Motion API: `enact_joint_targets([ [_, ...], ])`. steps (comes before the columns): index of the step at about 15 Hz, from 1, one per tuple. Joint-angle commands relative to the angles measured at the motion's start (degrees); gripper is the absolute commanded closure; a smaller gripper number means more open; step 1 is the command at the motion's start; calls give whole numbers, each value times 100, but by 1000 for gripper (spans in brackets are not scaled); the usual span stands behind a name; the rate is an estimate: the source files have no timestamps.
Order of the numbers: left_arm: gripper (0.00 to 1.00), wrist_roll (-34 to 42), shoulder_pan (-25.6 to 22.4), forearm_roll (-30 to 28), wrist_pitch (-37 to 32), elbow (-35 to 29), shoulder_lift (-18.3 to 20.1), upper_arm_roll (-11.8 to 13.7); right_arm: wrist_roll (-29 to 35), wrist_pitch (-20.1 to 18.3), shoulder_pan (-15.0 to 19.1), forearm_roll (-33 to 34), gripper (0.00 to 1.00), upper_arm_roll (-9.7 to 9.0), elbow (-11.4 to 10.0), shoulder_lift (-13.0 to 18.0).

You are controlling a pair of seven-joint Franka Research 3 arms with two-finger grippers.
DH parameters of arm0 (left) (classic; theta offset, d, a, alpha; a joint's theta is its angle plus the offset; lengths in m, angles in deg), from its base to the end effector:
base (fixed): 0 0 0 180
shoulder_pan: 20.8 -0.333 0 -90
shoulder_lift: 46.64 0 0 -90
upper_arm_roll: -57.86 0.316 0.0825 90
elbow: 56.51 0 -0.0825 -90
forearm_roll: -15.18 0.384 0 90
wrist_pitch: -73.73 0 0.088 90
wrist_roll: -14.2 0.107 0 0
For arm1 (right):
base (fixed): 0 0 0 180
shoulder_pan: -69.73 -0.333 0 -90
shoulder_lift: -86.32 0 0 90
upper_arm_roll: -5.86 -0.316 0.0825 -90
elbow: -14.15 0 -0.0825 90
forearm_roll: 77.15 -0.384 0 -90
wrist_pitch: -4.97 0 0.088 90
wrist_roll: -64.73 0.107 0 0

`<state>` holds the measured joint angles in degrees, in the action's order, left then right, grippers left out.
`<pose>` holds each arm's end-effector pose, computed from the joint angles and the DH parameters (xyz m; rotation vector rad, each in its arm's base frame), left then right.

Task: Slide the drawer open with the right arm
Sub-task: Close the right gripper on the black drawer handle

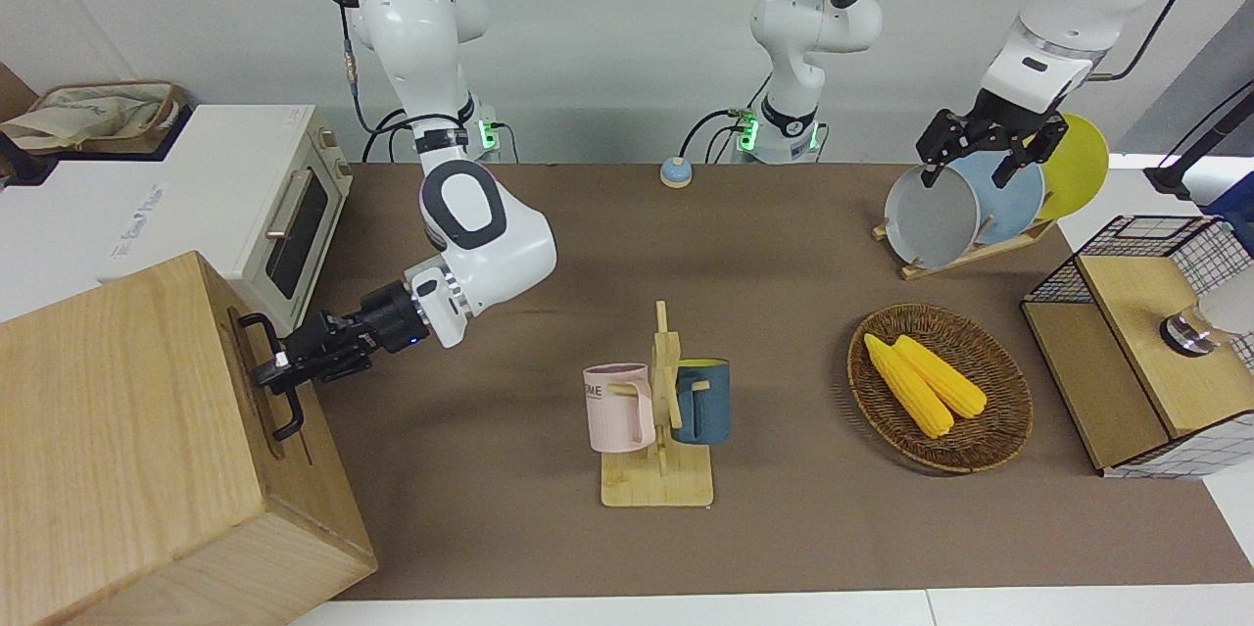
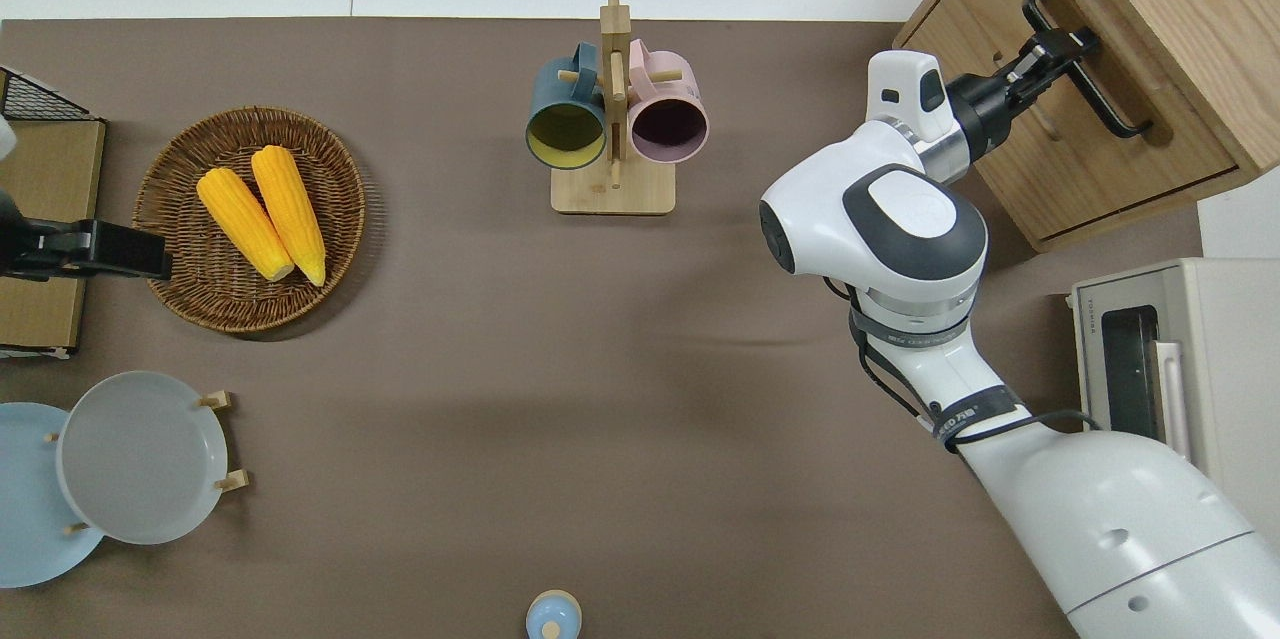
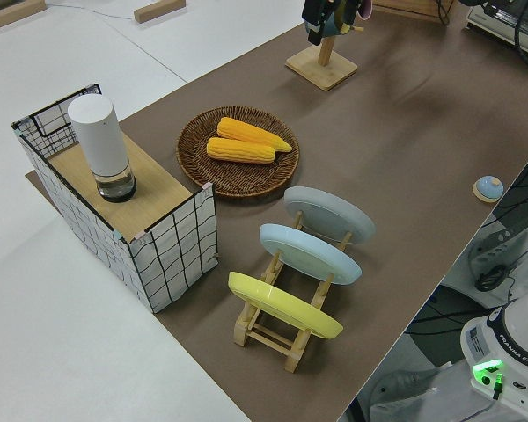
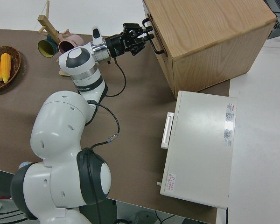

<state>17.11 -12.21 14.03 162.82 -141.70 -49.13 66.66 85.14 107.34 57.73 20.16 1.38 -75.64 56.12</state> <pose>0.5670 -0.0022 0.6386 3.1277 -0.0750 0.0398 0.7008 0.1083 0.3967 1.5177 0.5519 0.2766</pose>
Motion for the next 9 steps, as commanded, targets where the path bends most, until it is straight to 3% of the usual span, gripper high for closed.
enact_joint_targets([
  [1,5,43,99,72,2,117,-76,95,-2,-112,22,218,1000,-35,-65,14],
  [4,2,43,99,72,2,117,-76,95,-11,-138,-56,209,1000,-35,-65,14],
  [9,5,43,99,72,2,117,-76,95,77,-753,-293,-9,1000,-97,-56,14],
])
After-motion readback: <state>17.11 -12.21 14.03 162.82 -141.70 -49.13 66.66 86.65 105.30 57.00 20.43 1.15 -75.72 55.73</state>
